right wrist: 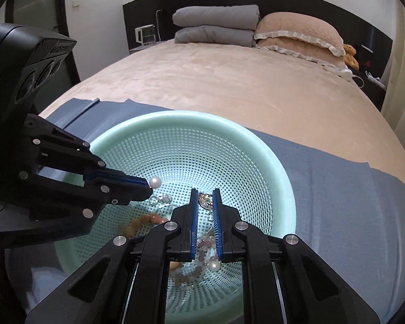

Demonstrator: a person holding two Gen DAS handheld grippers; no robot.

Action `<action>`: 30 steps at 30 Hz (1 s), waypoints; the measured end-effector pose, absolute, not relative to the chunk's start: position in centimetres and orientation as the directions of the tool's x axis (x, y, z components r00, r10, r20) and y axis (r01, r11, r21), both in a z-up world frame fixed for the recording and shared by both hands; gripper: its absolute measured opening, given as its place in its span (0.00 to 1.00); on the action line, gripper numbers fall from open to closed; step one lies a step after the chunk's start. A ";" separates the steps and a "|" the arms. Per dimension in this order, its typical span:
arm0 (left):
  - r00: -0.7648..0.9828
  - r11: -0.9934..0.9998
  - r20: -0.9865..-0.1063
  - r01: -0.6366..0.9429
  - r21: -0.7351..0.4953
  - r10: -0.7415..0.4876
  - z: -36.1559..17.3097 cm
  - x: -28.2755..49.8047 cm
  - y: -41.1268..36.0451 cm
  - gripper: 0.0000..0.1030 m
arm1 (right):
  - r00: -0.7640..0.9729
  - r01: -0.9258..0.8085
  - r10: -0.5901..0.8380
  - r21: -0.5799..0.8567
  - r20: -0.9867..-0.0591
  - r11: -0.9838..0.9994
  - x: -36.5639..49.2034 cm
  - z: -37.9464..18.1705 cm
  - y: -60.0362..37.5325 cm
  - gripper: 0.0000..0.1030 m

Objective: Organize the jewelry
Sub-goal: 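Lower the pearl earring and silver charm into the colander, opening both grippers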

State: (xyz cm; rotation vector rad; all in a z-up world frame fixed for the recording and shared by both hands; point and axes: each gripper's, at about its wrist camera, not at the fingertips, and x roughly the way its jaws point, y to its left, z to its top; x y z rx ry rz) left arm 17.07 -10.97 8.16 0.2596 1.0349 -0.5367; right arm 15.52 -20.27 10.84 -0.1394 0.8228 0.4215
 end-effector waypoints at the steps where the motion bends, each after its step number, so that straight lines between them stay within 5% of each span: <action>1: 0.394 0.843 -0.871 0.536 -0.042 -0.294 7.7 17.3 -11.1 0.04 | 0.605 -0.409 0.306 0.043 -0.735 0.912 15.7 10.6 -20.3 0.10; 6: 0.407 0.840 -0.864 0.541 -0.032 -0.295 7.0 17.4 -11.3 0.05 | 0.632 -0.396 0.326 0.068 -0.703 0.916 15.7 11.0 -21.1 0.13; 12: 0.477 0.845 -0.819 0.535 -0.016 -0.318 8.9 16.6 -10.3 0.48 | 0.710 -0.362 0.332 0.083 -0.621 0.928 14.6 13.1 -22.8 0.39; 17: 0.569 0.882 -0.768 0.471 0.009 -0.296 11.0 16.1 -7.5 0.59 | 0.757 -0.297 0.281 0.073 -0.590 0.952 14.3 14.3 -24.6 0.50; 30: 0.479 0.912 -0.831 0.402 -0.080 -0.284 6.6 15.9 -5.6 0.61 | 0.664 -0.230 0.333 0.241 -0.670 0.943 14.2 10.6 -26.0 0.50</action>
